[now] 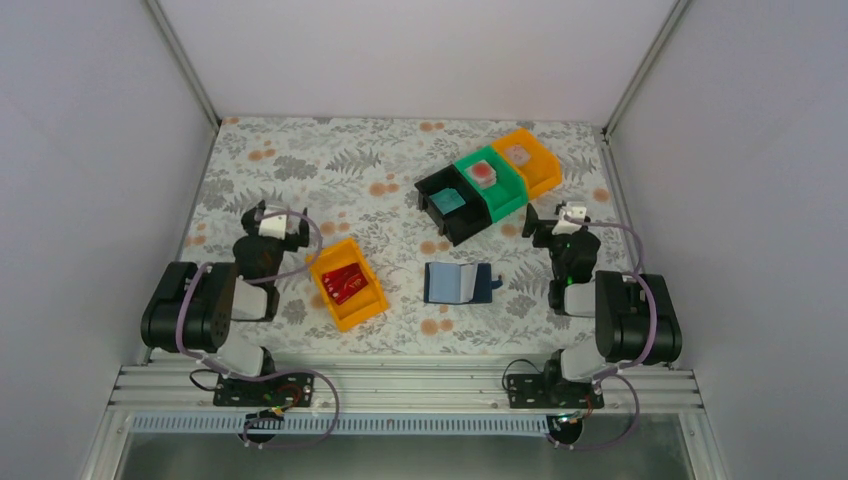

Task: Take the credit cards out of the card holder

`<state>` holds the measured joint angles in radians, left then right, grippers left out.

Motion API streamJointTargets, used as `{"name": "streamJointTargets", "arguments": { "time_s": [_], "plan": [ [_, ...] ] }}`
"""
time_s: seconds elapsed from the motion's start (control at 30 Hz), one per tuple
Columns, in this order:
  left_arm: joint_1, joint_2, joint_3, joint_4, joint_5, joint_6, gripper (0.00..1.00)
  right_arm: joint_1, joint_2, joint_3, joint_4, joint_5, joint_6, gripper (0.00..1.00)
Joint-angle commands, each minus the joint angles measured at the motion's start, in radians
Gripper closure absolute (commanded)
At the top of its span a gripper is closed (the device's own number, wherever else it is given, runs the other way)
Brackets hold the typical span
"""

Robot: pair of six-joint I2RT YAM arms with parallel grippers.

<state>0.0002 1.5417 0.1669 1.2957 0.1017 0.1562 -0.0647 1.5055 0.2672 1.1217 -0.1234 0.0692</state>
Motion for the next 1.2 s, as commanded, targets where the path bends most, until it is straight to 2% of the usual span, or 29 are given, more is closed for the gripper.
{"name": "streamJointTargets", "arguments": {
  "time_s": [0.0, 1.17],
  "plan": [
    [0.004, 0.013, 0.072, -0.034, -0.099, -0.027, 0.00, 0.006, 0.009, 0.022, 0.028, -0.011, -0.035, 0.01],
    [0.009, 0.011, 0.082, -0.062, -0.090, -0.033, 0.00, 0.007, 0.009, 0.032, 0.009, -0.019, -0.040, 0.01]
  ]
}}
